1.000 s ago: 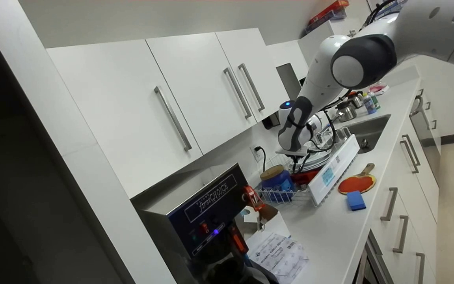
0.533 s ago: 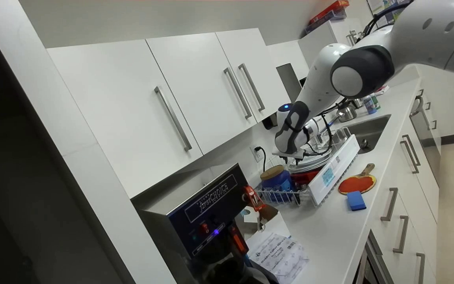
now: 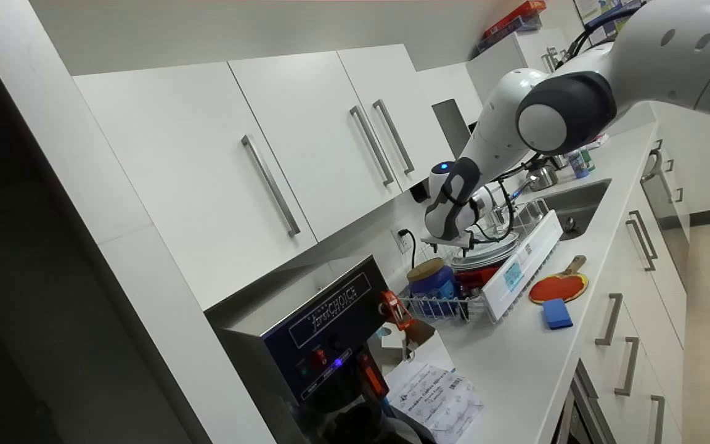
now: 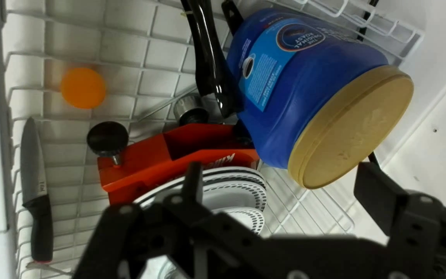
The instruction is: Put the black tongs on the dish rack
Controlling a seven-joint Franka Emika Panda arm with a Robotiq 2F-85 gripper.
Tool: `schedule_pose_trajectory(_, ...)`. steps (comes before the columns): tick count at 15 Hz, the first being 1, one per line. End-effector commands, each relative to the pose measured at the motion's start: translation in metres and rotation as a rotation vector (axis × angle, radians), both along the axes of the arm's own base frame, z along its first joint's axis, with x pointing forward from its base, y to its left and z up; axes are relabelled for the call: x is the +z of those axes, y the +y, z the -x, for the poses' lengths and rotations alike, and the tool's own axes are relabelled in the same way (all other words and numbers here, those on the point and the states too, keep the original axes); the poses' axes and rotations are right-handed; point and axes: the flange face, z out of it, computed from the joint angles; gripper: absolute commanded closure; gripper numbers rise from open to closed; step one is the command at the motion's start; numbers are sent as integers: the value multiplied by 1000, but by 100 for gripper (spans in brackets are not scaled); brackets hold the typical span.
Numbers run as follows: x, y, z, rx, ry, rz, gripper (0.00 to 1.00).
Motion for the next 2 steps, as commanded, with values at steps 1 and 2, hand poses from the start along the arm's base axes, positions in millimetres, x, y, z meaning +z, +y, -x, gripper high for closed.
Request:
schedule_pose_trajectory(1, 1, -1, 0, 1, -1, 0, 0)
schedule_pose_trajectory(2, 1, -1, 0, 1, -2, 0, 0)
